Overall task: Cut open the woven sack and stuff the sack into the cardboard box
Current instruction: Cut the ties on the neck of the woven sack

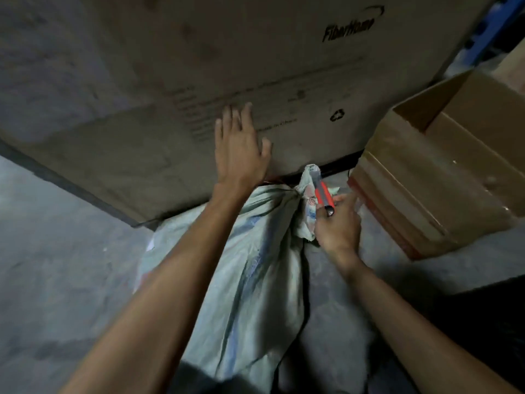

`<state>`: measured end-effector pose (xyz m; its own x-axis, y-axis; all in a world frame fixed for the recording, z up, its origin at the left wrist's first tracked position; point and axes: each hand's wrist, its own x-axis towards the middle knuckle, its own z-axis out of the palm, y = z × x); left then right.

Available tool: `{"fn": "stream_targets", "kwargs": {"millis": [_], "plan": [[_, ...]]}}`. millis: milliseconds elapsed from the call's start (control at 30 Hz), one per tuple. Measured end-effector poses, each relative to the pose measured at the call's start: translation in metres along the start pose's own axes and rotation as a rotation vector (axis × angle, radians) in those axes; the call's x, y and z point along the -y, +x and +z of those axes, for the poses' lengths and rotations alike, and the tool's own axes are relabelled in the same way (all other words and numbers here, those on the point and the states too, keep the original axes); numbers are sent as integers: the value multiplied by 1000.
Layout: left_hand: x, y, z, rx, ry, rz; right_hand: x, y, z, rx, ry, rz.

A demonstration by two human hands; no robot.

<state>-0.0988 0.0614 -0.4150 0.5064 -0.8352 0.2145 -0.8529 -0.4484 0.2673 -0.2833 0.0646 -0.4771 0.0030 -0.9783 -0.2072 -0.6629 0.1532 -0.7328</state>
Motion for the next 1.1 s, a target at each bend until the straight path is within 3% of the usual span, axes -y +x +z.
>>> {"fn": "stream_targets", "kwargs": {"millis": [200,333,533,667,800,933,1033,1100], "plan": [[11,-10,174,371,-9,78,-76,55,62,-169,86,-115],[19,-35,227,480,-1,33,-95,53,67,-184,206,-151],[19,-82,195,577,-30,-46,-109,7,34,-137,214,-193],[35,-91,166,464,-161,-110,-95,-5,38,-80,333,-175],[46,-108,121,382,-267,-77,-73,-28,41,59,386,-298],[59,-128,80,334,-617,-156,-47,-46,34,57,334,-443],[64,-150,47,292,-1094,-220,-22,-56,21,51,272,-576],[66,-160,27,245,-1281,-188,-9,-63,11,76,286,-660]]}}
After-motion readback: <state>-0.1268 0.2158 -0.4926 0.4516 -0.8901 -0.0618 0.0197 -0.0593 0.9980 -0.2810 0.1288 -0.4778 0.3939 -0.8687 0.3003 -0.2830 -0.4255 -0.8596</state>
